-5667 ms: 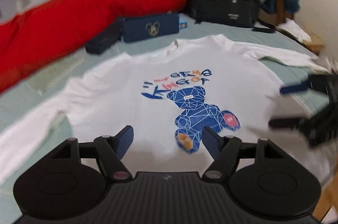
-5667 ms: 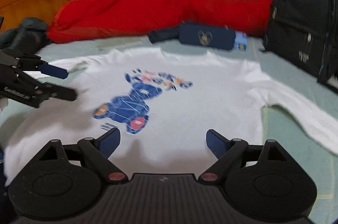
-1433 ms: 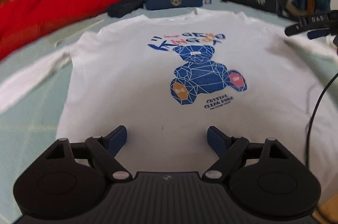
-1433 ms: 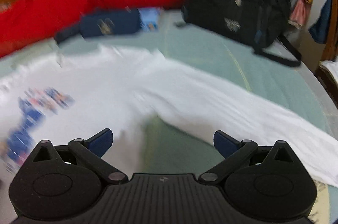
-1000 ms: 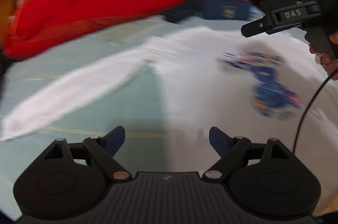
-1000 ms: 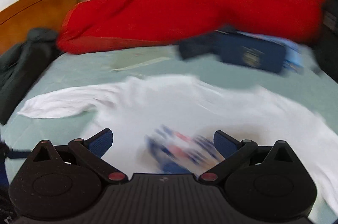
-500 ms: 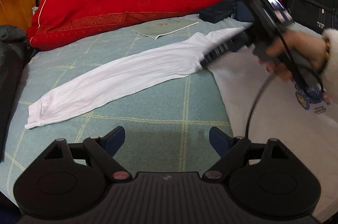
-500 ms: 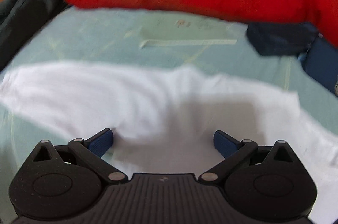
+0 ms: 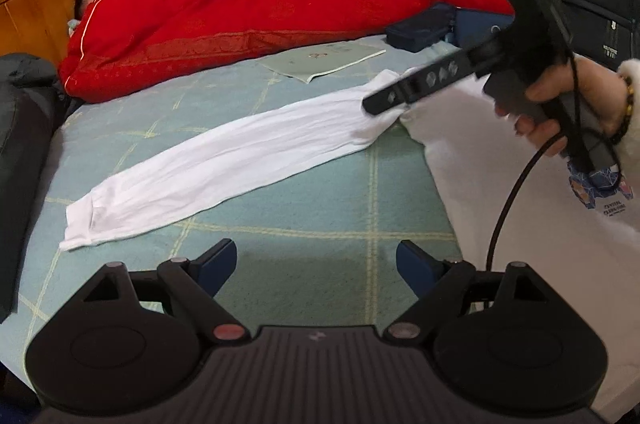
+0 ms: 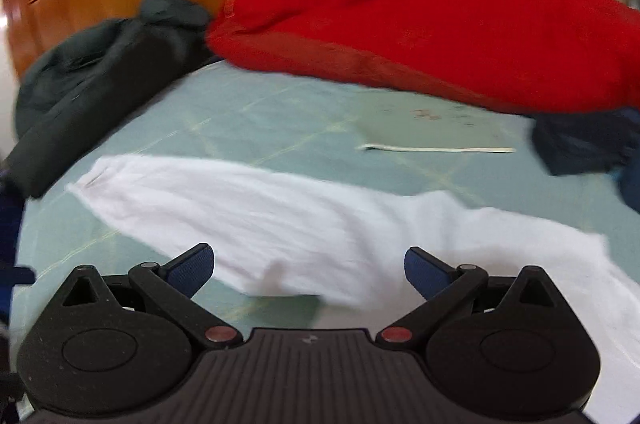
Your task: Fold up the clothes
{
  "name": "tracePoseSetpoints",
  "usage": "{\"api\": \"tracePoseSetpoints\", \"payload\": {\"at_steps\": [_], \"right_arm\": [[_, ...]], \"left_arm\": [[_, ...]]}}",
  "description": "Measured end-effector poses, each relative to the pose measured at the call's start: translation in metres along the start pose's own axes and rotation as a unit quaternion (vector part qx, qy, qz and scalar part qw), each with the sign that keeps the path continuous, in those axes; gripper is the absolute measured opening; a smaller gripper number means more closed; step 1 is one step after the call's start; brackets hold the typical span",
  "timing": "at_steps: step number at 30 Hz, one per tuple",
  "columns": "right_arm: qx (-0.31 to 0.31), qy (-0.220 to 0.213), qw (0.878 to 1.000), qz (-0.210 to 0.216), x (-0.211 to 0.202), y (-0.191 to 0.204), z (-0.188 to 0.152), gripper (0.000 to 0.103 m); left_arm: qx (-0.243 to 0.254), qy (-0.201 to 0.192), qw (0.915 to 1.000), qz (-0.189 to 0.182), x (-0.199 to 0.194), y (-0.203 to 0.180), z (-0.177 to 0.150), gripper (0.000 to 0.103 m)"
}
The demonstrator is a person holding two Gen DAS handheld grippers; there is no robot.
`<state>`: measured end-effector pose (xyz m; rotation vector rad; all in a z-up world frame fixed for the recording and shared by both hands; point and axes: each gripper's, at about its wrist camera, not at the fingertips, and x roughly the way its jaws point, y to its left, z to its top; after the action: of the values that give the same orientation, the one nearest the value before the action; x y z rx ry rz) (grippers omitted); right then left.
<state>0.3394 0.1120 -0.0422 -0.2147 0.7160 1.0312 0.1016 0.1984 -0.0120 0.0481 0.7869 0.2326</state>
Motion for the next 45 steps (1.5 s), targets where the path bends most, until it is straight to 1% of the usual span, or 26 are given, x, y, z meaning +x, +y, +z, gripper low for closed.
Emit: {"api": "tracePoseSetpoints", "payload": {"at_steps": [3, 7, 9, 10, 13, 16, 18, 19, 23, 26, 28, 30, 32, 34, 37, 38, 40, 42, 44, 45], "right_arm": [[0.013, 0.053, 0.998, 0.029, 0.022, 0.007, -0.012, 0.103], [-0.008, 0.058, 0.998, 0.028, 0.015, 0.013, -0.017, 0.103], [0.007, 0.059, 0.997, 0.052, 0.005, 0.005, -0.007, 0.103], [0.021, 0.051, 0.997, 0.054, 0.0, -0.001, -0.001, 0.103], [0.061, 0.024, 0.998, 0.022, -0.009, -0.027, 0.016, 0.103], [0.117, 0.032, 0.992, -0.022, 0.003, -0.058, 0.028, 0.103], [0.15, 0.05, 0.987, -0.028, 0.023, -0.075, 0.031, 0.103], [0.158, 0.055, 0.985, -0.039, 0.032, -0.082, 0.032, 0.103], [0.134, 0.05, 0.984, -0.111, 0.065, -0.094, 0.034, 0.103], [0.114, 0.064, 0.982, -0.138, 0.078, -0.093, 0.047, 0.103], [0.11, 0.082, 0.979, -0.149, 0.079, -0.092, 0.055, 0.103], [0.11, 0.095, 0.977, -0.155, 0.068, -0.087, 0.062, 0.103], [0.114, 0.115, 0.976, -0.148, 0.054, -0.08, 0.066, 0.103], [0.114, 0.129, 0.976, -0.132, 0.046, -0.073, 0.066, 0.103], [0.103, 0.157, 0.975, -0.122, 0.057, -0.063, 0.056, 0.103], [0.097, 0.162, 0.974, -0.125, 0.062, -0.06, 0.053, 0.103], [0.085, 0.154, 0.974, -0.143, 0.074, -0.06, 0.048, 0.103], [0.08, 0.133, 0.975, -0.158, 0.078, -0.063, 0.052, 0.103], [0.1, 0.124, 0.974, -0.164, 0.073, -0.066, 0.056, 0.103], [0.109, 0.122, 0.973, -0.16, 0.067, -0.065, 0.057, 0.103]], "left_arm": [[-0.002, 0.009, 1.0, 0.001, 0.003, 0.005, -0.005, 0.087], [-0.002, 0.019, 0.9998, 0.002, 0.007, 0.013, -0.01, 0.087], [-0.004, 0.018, 0.9998, 0.004, 0.007, 0.016, -0.012, 0.087], [-0.005, 0.016, 0.9998, 0.004, 0.006, 0.017, -0.013, 0.087], [-0.015, 0.007, 0.9999, 0.002, 0.002, 0.02, -0.016, 0.087], [-0.021, -0.002, 0.9998, -0.001, 0.002, 0.023, -0.017, 0.087], [-0.023, -0.005, 0.9997, -0.004, 0.003, 0.025, -0.019, 0.087], [-0.025, -0.005, 0.9997, -0.006, 0.004, 0.026, -0.019, 0.087], [-0.033, -0.001, 0.9994, -0.007, 0.007, 0.033, -0.023, 0.087], [-0.034, 0.002, 0.9994, -0.007, 0.006, 0.037, -0.026, 0.087], [-0.034, 0.005, 0.9994, -0.007, 0.004, 0.04, -0.029, 0.087], [-0.034, 0.003, 0.9994, -0.005, 0.0, 0.041, -0.032, 0.087], [-0.034, -0.001, 0.9994, -0.009, -0.004, 0.042, -0.033, 0.087], [-0.034, -0.006, 0.9993, -0.011, -0.005, 0.043, -0.034, 0.087], [-0.034, -0.008, 0.9993, -0.016, -0.003, 0.044, -0.035, 0.087], [-0.034, -0.007, 0.9992, -0.017, -0.003, 0.045, -0.035, 0.087], [-0.033, -0.006, 0.9993, -0.017, -0.004, 0.047, -0.036, 0.087], [-0.034, -0.006, 0.9993, -0.016, -0.008, 0.051, -0.035, 0.087], [-0.038, -0.011, 0.9991, -0.015, -0.01, 0.061, -0.032, 0.087], [-0.04, -0.013, 0.999, -0.013, -0.011, 0.066, -0.03, 0.087]]}}
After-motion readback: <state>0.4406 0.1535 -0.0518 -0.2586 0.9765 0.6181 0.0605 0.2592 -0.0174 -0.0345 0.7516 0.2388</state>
